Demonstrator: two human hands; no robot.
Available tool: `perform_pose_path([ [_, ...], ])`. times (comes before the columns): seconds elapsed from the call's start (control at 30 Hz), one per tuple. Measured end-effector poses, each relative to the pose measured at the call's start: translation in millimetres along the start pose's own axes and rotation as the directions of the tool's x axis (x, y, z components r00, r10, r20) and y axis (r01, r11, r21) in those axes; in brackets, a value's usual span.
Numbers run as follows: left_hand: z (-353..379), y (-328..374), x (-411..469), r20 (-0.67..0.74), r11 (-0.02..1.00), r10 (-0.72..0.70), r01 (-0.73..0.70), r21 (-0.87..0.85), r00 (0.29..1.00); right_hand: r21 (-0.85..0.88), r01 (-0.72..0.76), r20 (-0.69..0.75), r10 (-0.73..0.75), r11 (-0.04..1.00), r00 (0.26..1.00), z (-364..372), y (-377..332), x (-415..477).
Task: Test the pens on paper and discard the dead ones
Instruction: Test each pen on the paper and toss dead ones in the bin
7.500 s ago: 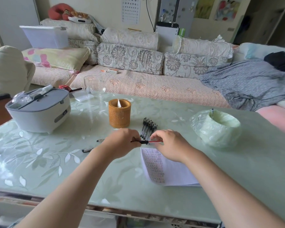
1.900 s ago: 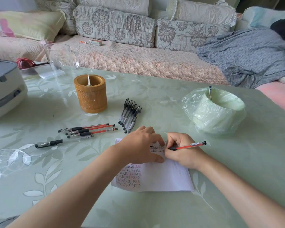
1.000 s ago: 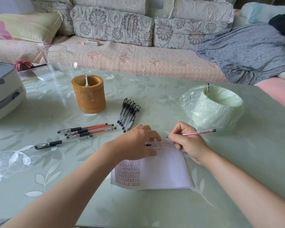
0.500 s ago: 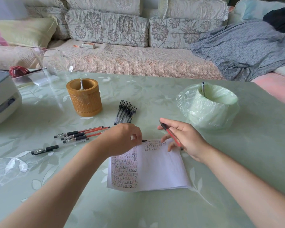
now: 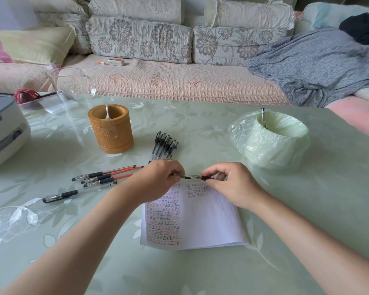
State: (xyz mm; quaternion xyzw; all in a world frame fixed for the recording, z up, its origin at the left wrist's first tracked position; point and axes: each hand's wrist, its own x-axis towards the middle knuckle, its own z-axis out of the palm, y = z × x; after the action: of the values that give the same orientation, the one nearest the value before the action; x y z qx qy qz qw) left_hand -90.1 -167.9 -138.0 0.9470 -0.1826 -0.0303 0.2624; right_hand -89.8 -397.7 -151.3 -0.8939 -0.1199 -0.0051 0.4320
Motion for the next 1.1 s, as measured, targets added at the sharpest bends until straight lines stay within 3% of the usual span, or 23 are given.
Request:
perform_pose_path([
  [0.23, 4.4, 14.7, -1.3, 0.01, 0.999, 0.019, -0.019, -0.04, 1.0, -0.109, 0.068, 0.053, -0.063, 0.992, 0.997, -0.6, -11.1, -5.0],
  [0.37, 8.8, 27.8, -2.4, 0.017, 0.976, -0.072, 0.074, -0.206, 0.997, -0.213, 0.182, 0.096, -0.165, 0.96, 0.982, 0.2, -12.1, -4.5],
  [0.5, 10.3, 40.1, -4.4, 0.076, 0.917, -0.097, 0.119, -0.38, 0.992, -0.533, 0.367, 0.186, -0.318, 0.762, 0.93, -1.0, -16.9, -9.1],
  [0.6, 9.6, 45.9, -7.4, 0.124, 0.884, -0.154, 0.193, -0.427, 0.98, -0.649, 0.365, 0.153, -0.355, 0.668, 0.922, 2.3, -19.8, -11.2],
  [0.77, 7.1, 50.2, -10.4, 0.226, 0.845, -0.274, 0.346, -0.408, 0.935, -0.705, 0.327, 0.139, -0.329, 0.63, 0.934, 10.3, -28.4, -8.1],
  [1.1, -8.2, 49.1, -25.5, 0.276, 0.802, -0.233, 0.344, -0.488, 0.933, -0.698, 0.354, 0.175, -0.331, 0.623, 0.927, 18.5, -41.8, -8.1],
])
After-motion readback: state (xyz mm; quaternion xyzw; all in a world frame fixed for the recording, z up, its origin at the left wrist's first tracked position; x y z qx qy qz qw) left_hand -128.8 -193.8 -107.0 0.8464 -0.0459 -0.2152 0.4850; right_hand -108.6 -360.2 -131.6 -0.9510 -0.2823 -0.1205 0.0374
